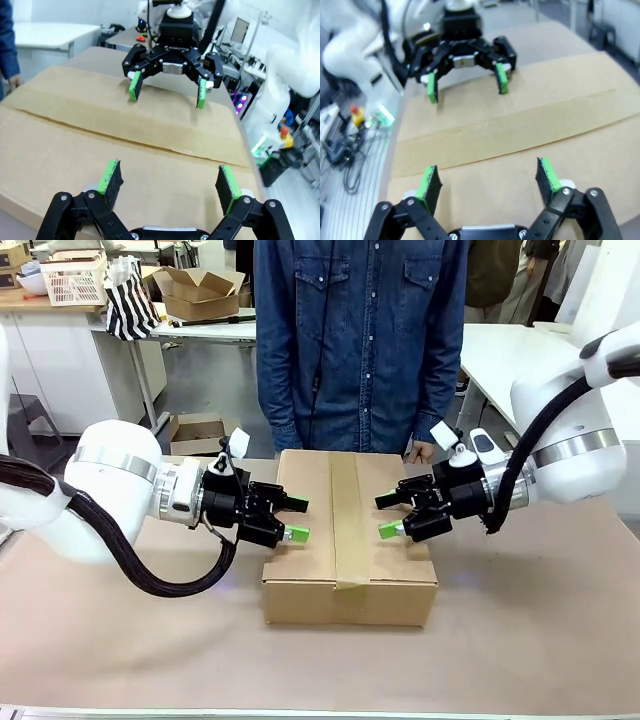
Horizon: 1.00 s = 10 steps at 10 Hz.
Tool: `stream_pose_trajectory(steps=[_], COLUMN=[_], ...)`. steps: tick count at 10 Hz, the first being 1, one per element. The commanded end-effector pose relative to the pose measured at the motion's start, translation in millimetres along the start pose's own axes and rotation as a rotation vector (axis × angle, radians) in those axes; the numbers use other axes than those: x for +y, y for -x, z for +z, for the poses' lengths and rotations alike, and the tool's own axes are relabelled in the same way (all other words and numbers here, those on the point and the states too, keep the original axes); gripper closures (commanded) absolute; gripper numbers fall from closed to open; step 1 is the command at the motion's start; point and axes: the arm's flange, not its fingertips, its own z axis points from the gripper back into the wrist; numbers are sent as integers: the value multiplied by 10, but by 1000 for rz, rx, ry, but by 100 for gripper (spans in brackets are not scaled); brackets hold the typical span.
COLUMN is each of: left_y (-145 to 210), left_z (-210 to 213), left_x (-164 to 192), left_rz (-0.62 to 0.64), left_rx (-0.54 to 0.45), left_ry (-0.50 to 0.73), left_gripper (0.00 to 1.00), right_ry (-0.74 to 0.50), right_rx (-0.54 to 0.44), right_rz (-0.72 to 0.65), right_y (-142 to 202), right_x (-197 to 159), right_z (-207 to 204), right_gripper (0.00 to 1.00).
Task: Pack the gift set into the box.
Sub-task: Press and hold the closed box until the human finishes sealing it.
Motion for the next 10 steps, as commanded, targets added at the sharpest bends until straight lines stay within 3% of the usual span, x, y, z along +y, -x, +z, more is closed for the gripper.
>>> stream_pose_trajectory(steps=[1,4,7,9,10], left_y=[-441,-644,-506,-359,-515], left_z=[283,719,1407,1626,1477], left_x=[-97,-331,-533,-384,-396], left_rz=[205,446,627,602,608], left_rx=[88,156,9,-215,4], left_ry=[63,44,-108,-59,-94], left_gripper=[0,0,0,0,0], right_ry=[50,45,64,44,61], right_rx=[37,50,-69,-116,-58], right_rz=[-259,-488,-611,-672,-608], right_y=[-382,-490,-16,404,-681], right_x=[416,1073,1387,1168,567], right_z=[227,716,1407,1517,1442], right_gripper=[0,0,0,0,0])
